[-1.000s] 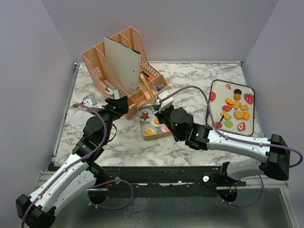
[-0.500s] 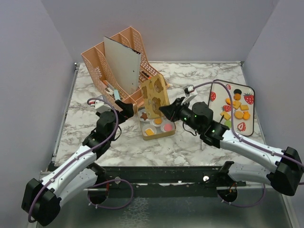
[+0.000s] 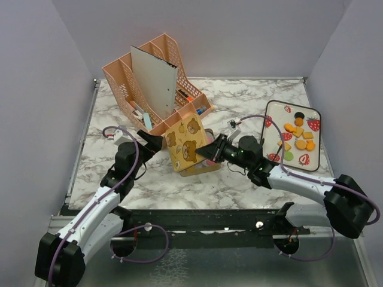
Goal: Pack the cookies
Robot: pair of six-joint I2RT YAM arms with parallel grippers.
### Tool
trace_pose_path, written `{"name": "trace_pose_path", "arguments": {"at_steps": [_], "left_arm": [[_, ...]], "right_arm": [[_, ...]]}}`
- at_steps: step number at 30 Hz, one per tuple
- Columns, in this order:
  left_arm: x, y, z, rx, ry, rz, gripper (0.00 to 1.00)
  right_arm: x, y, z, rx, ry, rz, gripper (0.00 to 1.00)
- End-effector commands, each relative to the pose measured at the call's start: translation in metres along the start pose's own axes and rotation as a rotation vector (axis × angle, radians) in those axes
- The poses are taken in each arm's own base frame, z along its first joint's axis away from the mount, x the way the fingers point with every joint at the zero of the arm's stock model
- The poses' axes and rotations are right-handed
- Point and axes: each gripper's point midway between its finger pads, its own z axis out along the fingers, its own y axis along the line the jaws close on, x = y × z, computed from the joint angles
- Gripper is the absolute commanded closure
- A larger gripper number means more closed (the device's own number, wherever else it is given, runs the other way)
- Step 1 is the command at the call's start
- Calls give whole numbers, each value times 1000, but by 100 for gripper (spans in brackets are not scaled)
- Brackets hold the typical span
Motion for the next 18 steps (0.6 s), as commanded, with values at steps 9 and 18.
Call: {"name": "trace_pose_path", "arguments": {"at_steps": [9,18], "left_arm": [[31,-6,-9,69,160,4,5],[62,-10,0,110,302,-21,12]], "right_arm": [[11,-25,0,-10,3,205,99],[8,-52,1,37,-6,233,100]]}}
